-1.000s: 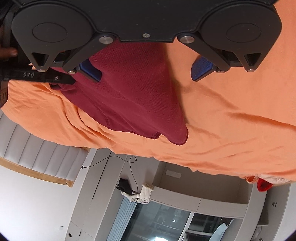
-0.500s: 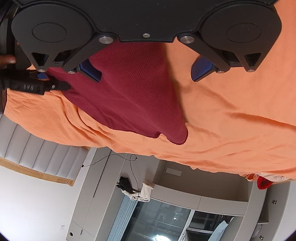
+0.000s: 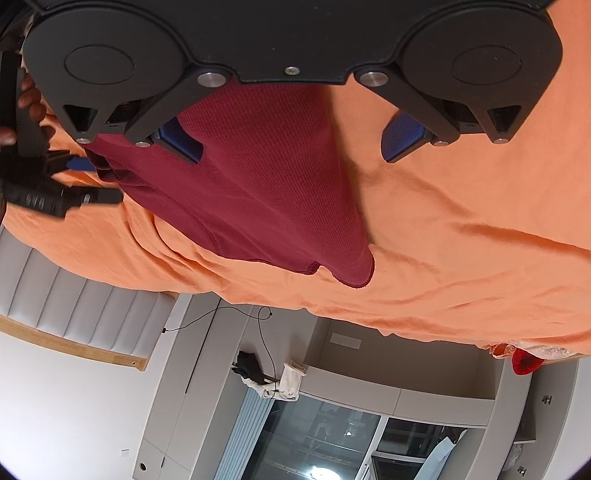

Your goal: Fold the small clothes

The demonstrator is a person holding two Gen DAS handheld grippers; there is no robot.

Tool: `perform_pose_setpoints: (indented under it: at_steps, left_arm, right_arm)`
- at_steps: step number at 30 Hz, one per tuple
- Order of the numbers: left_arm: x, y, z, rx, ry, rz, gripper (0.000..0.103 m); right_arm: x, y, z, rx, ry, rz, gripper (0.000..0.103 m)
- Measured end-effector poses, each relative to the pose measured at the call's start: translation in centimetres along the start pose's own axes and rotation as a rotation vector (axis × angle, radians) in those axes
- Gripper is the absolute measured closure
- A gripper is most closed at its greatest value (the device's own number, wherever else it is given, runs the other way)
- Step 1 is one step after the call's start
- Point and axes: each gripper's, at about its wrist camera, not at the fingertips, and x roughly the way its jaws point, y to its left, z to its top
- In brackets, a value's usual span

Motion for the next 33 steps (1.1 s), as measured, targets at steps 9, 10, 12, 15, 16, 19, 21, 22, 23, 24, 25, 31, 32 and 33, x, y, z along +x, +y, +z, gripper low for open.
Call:
perform_pose_setpoints:
  at_steps: [9, 10, 12, 15, 16, 19, 21, 22, 23, 24, 25, 31, 32, 33]
  left_arm:
    - [-0.1, 0.0, 0.1, 0.003, -0.001, 0.005, 0.0]
    - [-0.1, 0.0, 0.1, 0.003, 0.0, 0.006, 0.0]
    - [-0.1, 0.0, 0.1, 0.004, -0.002, 0.009, 0.0]
    - [-0.1, -0.1, 0.1, 0.006, -0.002, 0.009, 0.0]
    - [-0.1, -0.1, 0.1, 0.006, -0.002, 0.009, 0.0]
    - [-0.1, -0.1, 0.1, 0.006, -0.002, 0.009, 0.0]
    - [-0.1, -0.1, 0.1, 0.007, -0.003, 0.011, 0.0]
    - [-0.1, -0.1, 0.1, 0.008, -0.003, 0.012, 0.0]
    - [-0.1, 0.0, 0.1, 0.009, -0.003, 0.013, 0.0]
    - [-0.1, -0.1, 0.1, 0.009, -0.003, 0.012, 0.0]
    - [-0.1, 0.0, 0.2, 0.009, -0.003, 0.012, 0.0]
    - [-0.1, 0.0, 0.1, 0.009, -0.004, 0.012, 0.0]
    - [-0.1, 0.0, 0.1, 0.009, -0.004, 0.012, 0.0]
    - [-0.1, 0.0, 0.1, 0.009, -0.004, 0.011, 0.0]
  right_arm:
    - [2.8, 0.1, -0.2, 0.069, 0.005, 0.012, 0.0]
    - [3.0, 0.3, -0.3, 0.072, 0.003, 0.015, 0.0]
    - [3.3, 0.6, -0.5, 0.064, -0.004, 0.028, 0.001]
    - [3.6, 1.3, -0.8, 0.021, -0.003, 0.021, 0.013]
    - [3.8, 1.5, -0.9, 0.007, 0.0, 0.011, 0.019]
    - [4.1, 2.0, -1.6, -0.035, 0.013, -0.008, 0.028]
    - [4.0, 2.4, -1.8, -0.064, 0.007, -0.019, 0.029]
    - [4.0, 2.4, -1.9, -0.072, 0.006, -0.019, 0.03]
    - [4.0, 2.5, -1.9, -0.075, 0.005, -0.02, 0.03]
    - [4.0, 2.4, -1.9, -0.074, 0.005, -0.019, 0.03]
    - [4.0, 2.4, -1.9, -0.073, 0.006, -0.018, 0.03]
    - [4.0, 2.2, -2.0, -0.065, 0.009, -0.016, 0.029]
    - [4.0, 2.2, -2.0, -0.065, 0.009, -0.017, 0.029]
    - [4.1, 2.2, -2.0, -0.066, 0.009, -0.017, 0.029]
